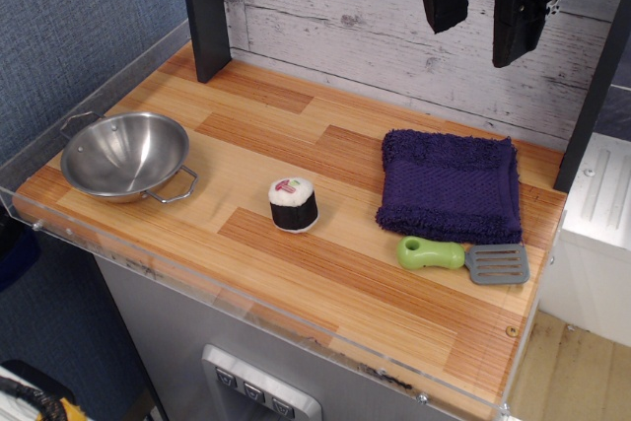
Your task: Place the sushi on the blue cloth.
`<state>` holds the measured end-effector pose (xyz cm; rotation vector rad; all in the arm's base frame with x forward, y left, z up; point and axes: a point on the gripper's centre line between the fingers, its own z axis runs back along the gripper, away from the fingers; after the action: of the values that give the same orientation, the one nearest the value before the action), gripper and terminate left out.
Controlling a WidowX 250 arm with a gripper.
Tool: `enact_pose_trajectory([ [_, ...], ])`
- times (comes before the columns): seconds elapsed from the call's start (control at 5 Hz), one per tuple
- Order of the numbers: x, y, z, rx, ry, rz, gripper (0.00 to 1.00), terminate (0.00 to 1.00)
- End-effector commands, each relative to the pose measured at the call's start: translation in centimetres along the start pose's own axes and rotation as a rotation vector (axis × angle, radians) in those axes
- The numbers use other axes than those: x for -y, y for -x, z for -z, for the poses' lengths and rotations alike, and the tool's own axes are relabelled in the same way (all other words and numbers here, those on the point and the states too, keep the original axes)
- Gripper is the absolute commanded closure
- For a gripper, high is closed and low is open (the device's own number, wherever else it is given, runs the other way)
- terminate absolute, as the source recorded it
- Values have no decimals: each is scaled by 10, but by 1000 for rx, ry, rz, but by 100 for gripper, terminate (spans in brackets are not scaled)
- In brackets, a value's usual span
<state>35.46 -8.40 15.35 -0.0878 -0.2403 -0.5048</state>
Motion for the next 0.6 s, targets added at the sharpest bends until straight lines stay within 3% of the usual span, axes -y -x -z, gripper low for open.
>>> enact_pose_trajectory([
  [0.0,0,0,0,0,0,0,0,0],
  [0.4,-6,81,-9,-15,-15,-77,0,0],
])
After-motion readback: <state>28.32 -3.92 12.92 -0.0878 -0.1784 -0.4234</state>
